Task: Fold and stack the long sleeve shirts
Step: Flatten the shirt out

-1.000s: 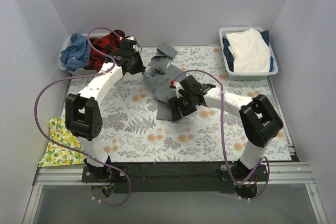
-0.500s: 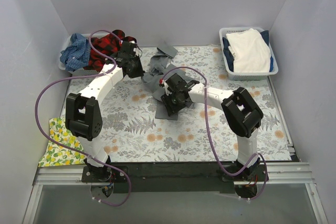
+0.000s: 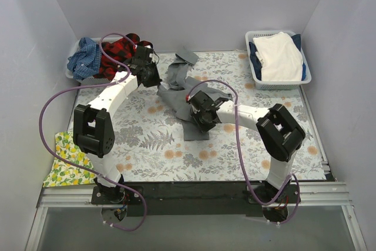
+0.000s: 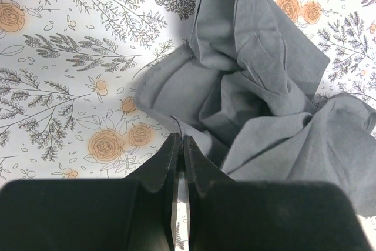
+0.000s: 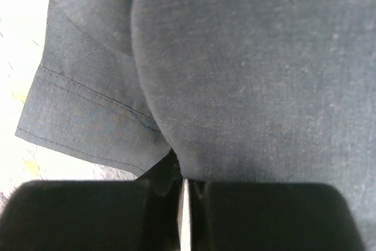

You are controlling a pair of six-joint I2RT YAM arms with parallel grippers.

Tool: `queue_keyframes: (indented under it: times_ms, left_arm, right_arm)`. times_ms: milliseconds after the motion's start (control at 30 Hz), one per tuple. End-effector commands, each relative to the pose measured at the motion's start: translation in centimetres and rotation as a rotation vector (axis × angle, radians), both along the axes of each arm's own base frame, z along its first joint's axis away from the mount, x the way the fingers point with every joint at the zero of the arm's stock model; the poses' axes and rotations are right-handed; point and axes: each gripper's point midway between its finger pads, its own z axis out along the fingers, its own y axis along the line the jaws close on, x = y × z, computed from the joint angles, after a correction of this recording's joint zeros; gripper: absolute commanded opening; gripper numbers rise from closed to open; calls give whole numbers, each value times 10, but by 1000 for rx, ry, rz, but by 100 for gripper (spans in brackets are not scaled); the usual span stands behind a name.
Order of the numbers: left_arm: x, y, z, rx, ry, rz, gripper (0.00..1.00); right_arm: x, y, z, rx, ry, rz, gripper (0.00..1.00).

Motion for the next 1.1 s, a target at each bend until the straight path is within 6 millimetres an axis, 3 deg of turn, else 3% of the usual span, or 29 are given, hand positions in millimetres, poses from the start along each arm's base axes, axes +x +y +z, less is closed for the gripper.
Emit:
queue_keyframes:
  times_ms: [0, 33, 133, 267, 433, 500, 567, 600, 633, 700, 733, 800, 867, 900, 967, 1000, 1067]
  left_arm:
    - [6, 5, 33, -2, -78, 9, 0]
    - [6, 6, 33, -3, -79, 9, 0]
    - [3, 5, 31, -7, -74, 9, 0]
    - [-1, 5, 30, -15, -70, 9, 0]
    - [-5, 7, 28, -13, -65, 13, 0]
    - [-5, 8, 31, -9, -69, 17, 0]
    - [-5, 9, 33, -5, -74, 18, 0]
    - [-5, 10, 34, -4, -75, 20, 0]
    - [-4, 10, 35, -4, -77, 21, 0]
    - [-4, 11, 37, -1, -81, 22, 0]
    - [-4, 12, 38, 1, -82, 24, 0]
    - [-4, 12, 41, 4, -89, 26, 0]
    - [-3, 14, 43, 10, -92, 27, 0]
    - [-2, 15, 46, 9, -98, 29, 0]
    - [-1, 16, 54, 9, -116, 30, 0]
    - [0, 16, 57, 9, -122, 31, 0]
    - [3, 17, 67, 7, -142, 33, 0]
  right_arm:
    - [-23, -15, -2, -24, 23, 33, 29]
    - [-27, -7, 2, 9, 22, 70, 46]
    - [-31, 6, 7, 47, -3, 117, 59]
    - [-33, 19, 12, 79, -18, 153, 68]
    - [-38, 23, -9, 54, 30, 164, 68]
    - [-42, 22, -15, 55, 54, 164, 65]
    - [-45, 19, -23, 37, 71, 162, 51]
    - [-46, 17, -25, 29, 73, 157, 43]
    - [-43, 13, -26, 10, 61, 144, 26]
    - [-42, 7, -25, -15, 50, 129, 12]
    - [-37, 3, -19, -25, 17, 108, 2]
    - [-34, -3, -9, -44, -11, 86, 1]
    - [-25, -3, 21, -11, -62, 45, 1]
    - [-20, 1, 50, 35, -109, 33, 1]
    - [-7, 0, 87, 84, -189, -2, 1]
    - [1, 2, 125, 156, -265, -17, 1]
    - [17, -9, 161, 196, -359, -57, 1]
